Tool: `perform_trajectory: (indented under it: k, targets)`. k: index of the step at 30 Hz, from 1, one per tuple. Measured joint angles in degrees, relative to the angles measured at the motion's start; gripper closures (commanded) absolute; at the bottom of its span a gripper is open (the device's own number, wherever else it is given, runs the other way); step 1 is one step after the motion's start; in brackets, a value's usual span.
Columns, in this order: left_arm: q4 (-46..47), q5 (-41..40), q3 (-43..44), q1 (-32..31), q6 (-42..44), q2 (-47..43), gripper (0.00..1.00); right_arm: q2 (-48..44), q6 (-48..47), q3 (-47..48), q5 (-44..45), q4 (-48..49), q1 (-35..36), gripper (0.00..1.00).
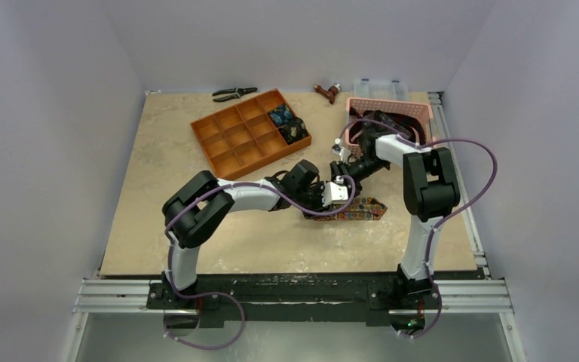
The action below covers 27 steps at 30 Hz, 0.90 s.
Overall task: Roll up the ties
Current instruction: Roll the tie at the center of the board.
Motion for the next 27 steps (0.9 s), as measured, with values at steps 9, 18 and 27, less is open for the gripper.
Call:
perform_trajectory:
  k: [9, 18, 27]
  targets:
    - [-0.5, 0.0, 0.4, 0.1, -0.1, 0.1, 0.47, 4.2, 1.4, -0.1, -2.0, 0.9, 1.3, 1.00]
    - [5.4, 7.8, -3.9, 3.8, -4.7, -0.8, 0.25, 4.1, 1.4, -2.1, 2.0, 0.5, 0.5, 1.00]
    - [9.9, 12.6, -4.0, 4.3, -12.1, -0.8, 0.09, 3.8, 2.0, -2.6, 11.2, 1.4, 0.4, 1.00]
